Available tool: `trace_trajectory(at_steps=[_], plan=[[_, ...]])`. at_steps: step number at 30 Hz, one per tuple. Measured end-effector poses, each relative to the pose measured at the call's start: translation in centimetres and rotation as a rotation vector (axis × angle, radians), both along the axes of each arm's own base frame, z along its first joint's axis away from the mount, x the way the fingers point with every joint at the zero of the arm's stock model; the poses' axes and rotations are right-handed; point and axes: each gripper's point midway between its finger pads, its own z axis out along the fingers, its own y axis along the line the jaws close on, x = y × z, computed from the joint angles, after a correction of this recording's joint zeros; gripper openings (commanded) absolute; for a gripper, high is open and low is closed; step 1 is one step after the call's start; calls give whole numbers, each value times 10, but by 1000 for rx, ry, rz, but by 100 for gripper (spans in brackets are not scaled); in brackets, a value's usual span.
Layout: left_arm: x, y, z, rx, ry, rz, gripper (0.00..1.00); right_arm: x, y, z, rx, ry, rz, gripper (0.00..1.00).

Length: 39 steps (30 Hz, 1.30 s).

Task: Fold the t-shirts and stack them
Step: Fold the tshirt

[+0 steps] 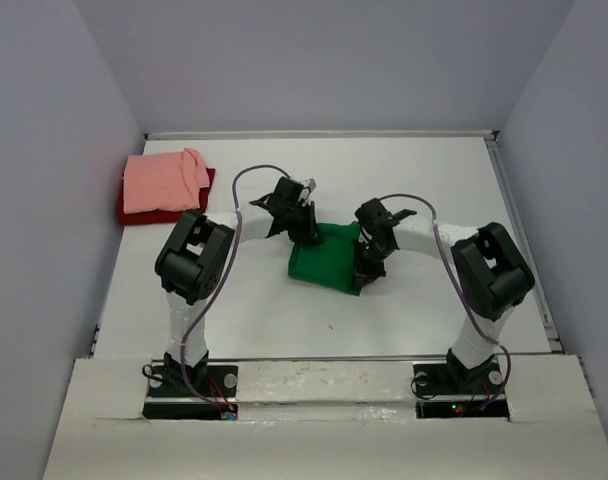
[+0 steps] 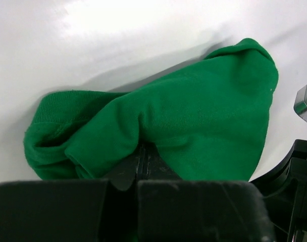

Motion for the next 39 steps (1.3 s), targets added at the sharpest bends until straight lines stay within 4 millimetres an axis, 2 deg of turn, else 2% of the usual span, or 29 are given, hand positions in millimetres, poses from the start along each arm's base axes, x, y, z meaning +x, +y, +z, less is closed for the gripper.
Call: trace_trajectory(at_steps=[1, 6, 9, 13, 16, 19, 21, 24, 26, 29, 34, 39], plan=[[-14, -4, 1, 11, 1, -14, 0, -10, -2, 0, -3, 7, 0, 0], [-54, -4, 8, 74, 6, -31, 0, -54, -16, 3, -44, 8, 0, 0], [-59, 0, 26, 111, -32, -11, 0, -65, -25, 14, -80, -18, -5, 0], [-52, 12, 71, 139, -134, 51, 0, -59, -31, 46, -93, -95, -28, 0], [-41, 17, 111, 136, -218, 94, 0, -46, -28, 72, -81, -158, -40, 0], [-33, 18, 138, 129, -271, 117, 0, -33, -22, 100, -69, -204, -45, 0], [-30, 17, 148, 118, -288, 119, 0, -25, -17, 115, -45, -236, -40, 0], [-39, 10, 152, 80, -266, 72, 0, -23, -9, 127, -4, -256, -11, 0], [-49, 2, 150, 40, -237, 22, 0, -24, -7, 127, 6, -252, 8, 0], [-70, -9, 140, -38, -179, -57, 0, -21, -6, 114, -22, -227, 26, 0], [-105, -10, 111, -91, -59, -126, 0, -12, -12, 71, -141, -157, 35, 0], [-122, -9, 112, -124, -30, -149, 0, 4, -17, 49, -234, -147, 48, 0]])
